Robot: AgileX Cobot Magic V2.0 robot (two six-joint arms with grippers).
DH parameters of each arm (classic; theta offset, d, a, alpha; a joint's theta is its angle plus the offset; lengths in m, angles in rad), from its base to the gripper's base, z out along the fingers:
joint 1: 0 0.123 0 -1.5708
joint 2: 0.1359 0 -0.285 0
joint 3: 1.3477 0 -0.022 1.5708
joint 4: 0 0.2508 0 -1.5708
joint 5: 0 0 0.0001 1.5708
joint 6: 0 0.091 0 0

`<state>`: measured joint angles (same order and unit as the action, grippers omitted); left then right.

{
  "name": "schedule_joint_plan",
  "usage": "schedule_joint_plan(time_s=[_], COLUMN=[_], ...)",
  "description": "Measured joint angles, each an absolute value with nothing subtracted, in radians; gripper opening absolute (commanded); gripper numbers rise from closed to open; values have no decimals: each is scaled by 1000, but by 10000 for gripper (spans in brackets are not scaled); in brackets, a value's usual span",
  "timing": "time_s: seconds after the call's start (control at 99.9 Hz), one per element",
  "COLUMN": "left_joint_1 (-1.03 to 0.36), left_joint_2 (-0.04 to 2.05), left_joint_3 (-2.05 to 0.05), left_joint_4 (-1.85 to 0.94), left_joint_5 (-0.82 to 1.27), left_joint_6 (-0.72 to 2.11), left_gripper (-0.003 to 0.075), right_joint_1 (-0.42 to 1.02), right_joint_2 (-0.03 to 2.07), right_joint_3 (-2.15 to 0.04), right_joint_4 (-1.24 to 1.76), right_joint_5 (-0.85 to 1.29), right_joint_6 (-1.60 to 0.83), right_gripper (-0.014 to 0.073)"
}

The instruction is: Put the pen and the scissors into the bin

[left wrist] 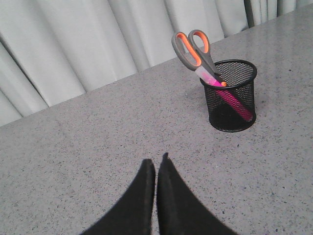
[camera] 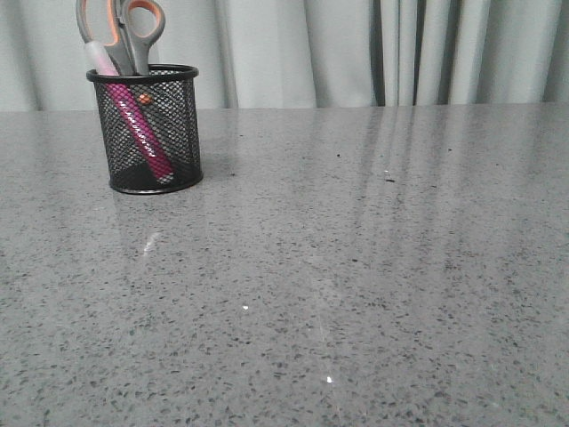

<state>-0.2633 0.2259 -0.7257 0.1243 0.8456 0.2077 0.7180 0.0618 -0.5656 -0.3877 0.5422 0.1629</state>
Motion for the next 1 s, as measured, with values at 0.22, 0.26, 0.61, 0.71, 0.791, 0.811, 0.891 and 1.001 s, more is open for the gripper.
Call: schedule_joint_plan(time_s=[0.22,0.26,0.61,0.71,0.791,0.811,0.891,1.001], left_joint_1=[-249,-241,-182,-178,-178,-178,-174,-143], left_joint_2=[201,193,36,-4,-4,-4,-4,-4], left_joint_3=[-632,-605,-173,-47,2,2,2,2], left_joint_4=[126,118,107,120,126,126,128,128], left_joint_5=[837,829,127,112,161,181,185,252], left_joint_6=[208,208,173,70,7,0,-27,-42], left_gripper=[-19,-19,-19,-19,-19,-19,-19,-19], right_joint_1=[718,718,718,718,718,718,718,718], right_joint_2=[62,62,62,62,62,60,60,60], right_joint_3=[-566,-566,-566,-566,-566,-566,-566,-566], right_joint_4=[-388,-388,-388,-388,-388,-388,-388,-388], right_joint_5=[542,542,542,542,542,544,544,544], right_joint_6=[163,163,163,163,163,163,163,163], right_gripper=[-69,-69,-69,-69,-69,-69,-69,-69])
